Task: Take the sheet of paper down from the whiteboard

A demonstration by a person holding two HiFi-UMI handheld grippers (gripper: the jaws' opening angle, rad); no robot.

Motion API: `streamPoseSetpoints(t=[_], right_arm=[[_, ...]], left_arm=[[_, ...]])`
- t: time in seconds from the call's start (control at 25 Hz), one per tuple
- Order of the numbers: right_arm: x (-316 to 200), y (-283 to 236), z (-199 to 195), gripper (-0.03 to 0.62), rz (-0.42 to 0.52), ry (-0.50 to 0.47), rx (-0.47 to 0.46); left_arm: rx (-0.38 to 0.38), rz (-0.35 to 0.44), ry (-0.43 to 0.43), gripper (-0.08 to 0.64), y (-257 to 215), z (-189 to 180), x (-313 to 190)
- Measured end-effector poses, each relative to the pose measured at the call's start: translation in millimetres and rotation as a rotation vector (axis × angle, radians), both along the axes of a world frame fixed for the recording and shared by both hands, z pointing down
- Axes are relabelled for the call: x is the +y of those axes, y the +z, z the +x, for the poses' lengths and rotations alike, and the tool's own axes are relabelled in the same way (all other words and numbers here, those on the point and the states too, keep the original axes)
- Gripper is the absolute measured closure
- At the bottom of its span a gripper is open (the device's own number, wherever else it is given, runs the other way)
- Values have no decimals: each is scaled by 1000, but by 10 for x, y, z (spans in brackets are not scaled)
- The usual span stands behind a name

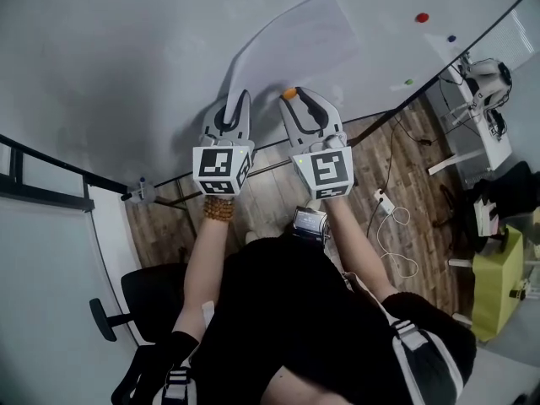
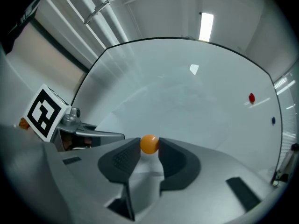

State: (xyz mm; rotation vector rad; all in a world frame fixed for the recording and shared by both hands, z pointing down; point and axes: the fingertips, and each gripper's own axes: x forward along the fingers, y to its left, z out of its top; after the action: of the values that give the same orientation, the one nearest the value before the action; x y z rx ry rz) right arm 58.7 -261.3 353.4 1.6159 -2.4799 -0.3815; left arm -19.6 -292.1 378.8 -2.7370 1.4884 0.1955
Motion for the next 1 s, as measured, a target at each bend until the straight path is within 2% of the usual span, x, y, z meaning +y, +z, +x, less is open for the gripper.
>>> streamPoseSetpoints(t=[0.28,0.6,1.0], right_arm=[[17,-21,-43,472,11,-5,13],[58,-38,-39,472,11,-14,12],[168,-134,-114,472,33,-32,-8]], left_arm=[[2,2,-6,550,-10,-13,-1],[64,-9,10,551,-58,-22,104],[70,12,7,551,-111,-31,328]])
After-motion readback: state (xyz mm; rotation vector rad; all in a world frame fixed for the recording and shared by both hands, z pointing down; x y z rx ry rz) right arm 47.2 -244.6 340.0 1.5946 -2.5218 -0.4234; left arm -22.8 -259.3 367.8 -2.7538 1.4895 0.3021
